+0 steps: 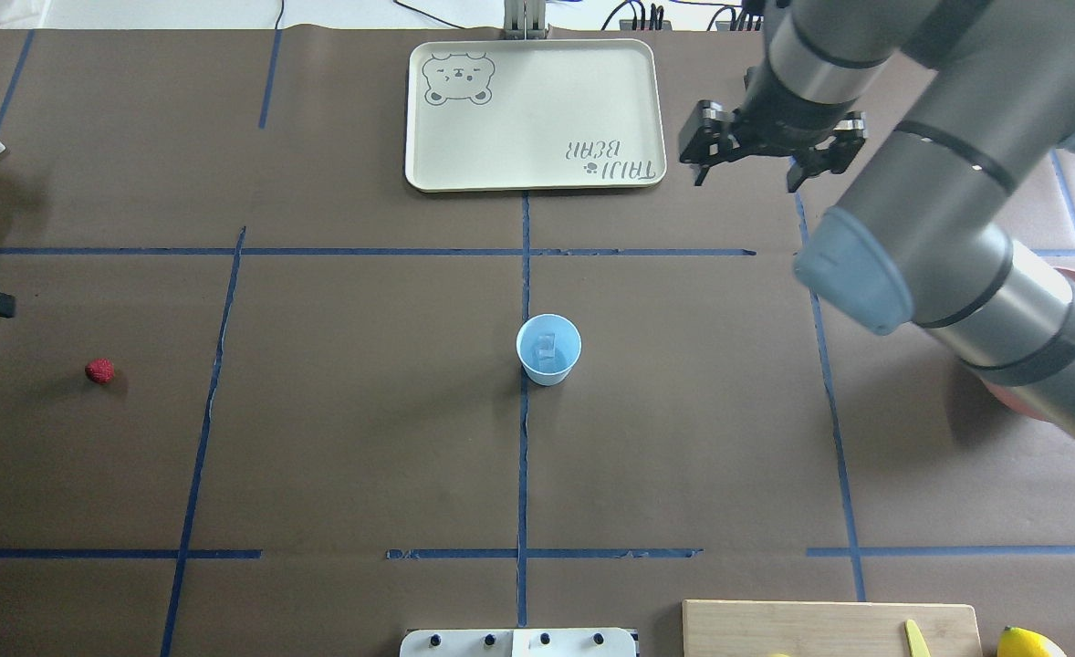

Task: Mash ice and strawberries in cup
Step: 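Release the cube and withdraw the right gripper while the left reaches toward the strawberry, then lower the left gripper onto the red strawberry and grasp it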

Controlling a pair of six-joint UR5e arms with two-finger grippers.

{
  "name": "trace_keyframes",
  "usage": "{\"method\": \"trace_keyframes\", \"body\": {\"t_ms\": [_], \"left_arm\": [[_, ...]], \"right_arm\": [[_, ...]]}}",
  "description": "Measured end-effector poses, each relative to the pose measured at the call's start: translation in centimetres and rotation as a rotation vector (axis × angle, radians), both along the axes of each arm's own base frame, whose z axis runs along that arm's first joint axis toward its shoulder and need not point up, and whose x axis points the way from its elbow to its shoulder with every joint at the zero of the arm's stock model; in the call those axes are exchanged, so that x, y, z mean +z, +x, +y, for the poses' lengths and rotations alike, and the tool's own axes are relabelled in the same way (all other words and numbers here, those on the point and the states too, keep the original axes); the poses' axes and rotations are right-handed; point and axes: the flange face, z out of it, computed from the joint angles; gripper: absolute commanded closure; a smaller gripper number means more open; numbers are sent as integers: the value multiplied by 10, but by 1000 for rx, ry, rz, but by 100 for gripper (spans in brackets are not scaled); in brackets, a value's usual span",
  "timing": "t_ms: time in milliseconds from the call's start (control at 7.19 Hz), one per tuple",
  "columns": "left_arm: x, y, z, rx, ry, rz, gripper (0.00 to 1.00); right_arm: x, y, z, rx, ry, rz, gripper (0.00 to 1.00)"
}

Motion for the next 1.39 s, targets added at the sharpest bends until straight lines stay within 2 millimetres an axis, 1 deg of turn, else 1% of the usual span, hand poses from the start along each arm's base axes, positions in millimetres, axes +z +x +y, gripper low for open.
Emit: {"method": "trace_keyframes", "body": {"t_ms": [139, 278, 417, 695, 834, 973, 1112, 1251, 1390], "left_arm": [[12, 30, 3, -16, 10, -27, 0], [29, 53, 0, -25, 21, -40, 0], [46, 74, -7, -34, 28, -41, 0], [73, 109, -18, -34, 29, -59, 0], [84, 117, -20, -29, 22, -71, 0], [93, 121, -21, -26, 13, -83, 0], [101, 123, -21, -22, 4, -93, 0], [104, 124, -21, -20, 0, -96, 0], [104, 125, -20, -19, -3, -96, 1]], "right_arm": [[38, 52, -10, -44, 29, 8, 1], [78, 100, -13, -84, 54, 18, 1], [117, 138, -12, -116, 69, 37, 1], [188, 198, 4, -162, 81, 63, 1], [220, 219, 17, -168, 93, 63, 1], [248, 232, 32, -165, 107, 60, 1], [266, 238, 44, -161, 120, 55, 1], [274, 240, 50, -159, 125, 51, 1], [277, 241, 52, -158, 126, 50, 1]]}}
